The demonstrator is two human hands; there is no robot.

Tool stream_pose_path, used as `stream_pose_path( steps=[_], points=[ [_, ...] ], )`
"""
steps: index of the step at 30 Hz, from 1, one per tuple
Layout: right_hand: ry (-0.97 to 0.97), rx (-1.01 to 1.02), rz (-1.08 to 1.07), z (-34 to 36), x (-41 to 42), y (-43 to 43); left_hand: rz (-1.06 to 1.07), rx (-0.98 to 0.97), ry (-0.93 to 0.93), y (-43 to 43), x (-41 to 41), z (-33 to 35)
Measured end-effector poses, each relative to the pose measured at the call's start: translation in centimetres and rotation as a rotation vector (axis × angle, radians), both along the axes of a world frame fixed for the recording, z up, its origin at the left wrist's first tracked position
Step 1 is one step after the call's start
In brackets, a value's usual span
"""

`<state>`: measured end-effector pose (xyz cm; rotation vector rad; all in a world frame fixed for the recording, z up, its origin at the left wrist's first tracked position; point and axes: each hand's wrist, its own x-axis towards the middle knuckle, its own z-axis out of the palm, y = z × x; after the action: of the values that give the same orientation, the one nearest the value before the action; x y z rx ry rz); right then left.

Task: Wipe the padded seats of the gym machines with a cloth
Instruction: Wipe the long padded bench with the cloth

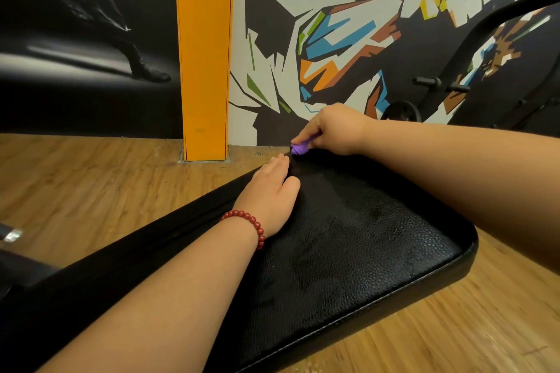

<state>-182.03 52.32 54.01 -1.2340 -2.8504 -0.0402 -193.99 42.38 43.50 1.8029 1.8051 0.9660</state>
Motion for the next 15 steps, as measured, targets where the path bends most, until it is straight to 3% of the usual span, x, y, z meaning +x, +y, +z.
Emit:
stream_pose_path(
  steps=[7, 15],
  points=[
    [0.009, -0.257, 0.115, 0.7, 2.9, -2.4, -0.005, -0.003, 0.019, 0.1, 0.0, 0.1],
    [0.078, -0.06, 0.038, 0.0, 1.8, -2.0, -0.001, 0.015, -0.001, 0.2, 0.0, -0.3]
  ],
)
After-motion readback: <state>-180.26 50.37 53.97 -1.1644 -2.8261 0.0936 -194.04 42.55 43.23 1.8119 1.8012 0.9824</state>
